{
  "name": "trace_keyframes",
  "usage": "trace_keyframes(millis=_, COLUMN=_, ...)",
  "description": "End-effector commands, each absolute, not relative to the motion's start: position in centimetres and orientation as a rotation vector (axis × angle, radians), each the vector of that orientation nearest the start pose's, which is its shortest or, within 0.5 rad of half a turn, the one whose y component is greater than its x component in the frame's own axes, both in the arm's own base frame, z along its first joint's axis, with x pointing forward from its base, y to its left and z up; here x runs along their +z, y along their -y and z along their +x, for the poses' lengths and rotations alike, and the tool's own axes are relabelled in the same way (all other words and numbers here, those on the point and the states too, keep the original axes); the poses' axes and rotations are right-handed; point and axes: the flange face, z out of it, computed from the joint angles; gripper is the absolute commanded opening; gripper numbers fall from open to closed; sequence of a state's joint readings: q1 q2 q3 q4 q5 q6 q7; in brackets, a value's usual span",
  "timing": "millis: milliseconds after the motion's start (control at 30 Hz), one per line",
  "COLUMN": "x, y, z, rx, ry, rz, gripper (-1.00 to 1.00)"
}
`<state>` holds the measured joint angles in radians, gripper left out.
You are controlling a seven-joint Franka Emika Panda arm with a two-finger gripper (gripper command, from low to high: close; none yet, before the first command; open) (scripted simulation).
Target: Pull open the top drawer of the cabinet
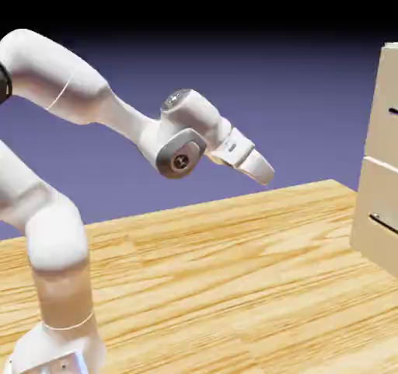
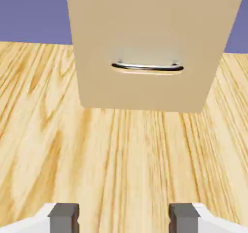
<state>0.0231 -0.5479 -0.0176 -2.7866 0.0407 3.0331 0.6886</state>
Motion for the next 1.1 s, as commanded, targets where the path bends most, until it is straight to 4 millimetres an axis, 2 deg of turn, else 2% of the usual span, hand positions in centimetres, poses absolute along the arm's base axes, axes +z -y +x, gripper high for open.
trace_keyframes(millis=0, x=46.2, y=0.6, z=40.2, rx=-1.027, ry=-0.932, rz=-2.485, gripper=0.00)
trace_keyframes(millis=367, x=46.5, y=6.2, z=46.3, rx=-0.996, ry=-0.851, rz=-2.497, gripper=0.00)
trace_keyframes(millis=767, x=45.0, y=11.9, z=51.9, rx=-1.055, ry=-0.737, rz=-2.529, gripper=0.00)
trace_keyframes(millis=1067, x=43.8, y=15.2, z=55.5, rx=-1.174, ry=-0.616, rz=-2.572, gripper=0.00)
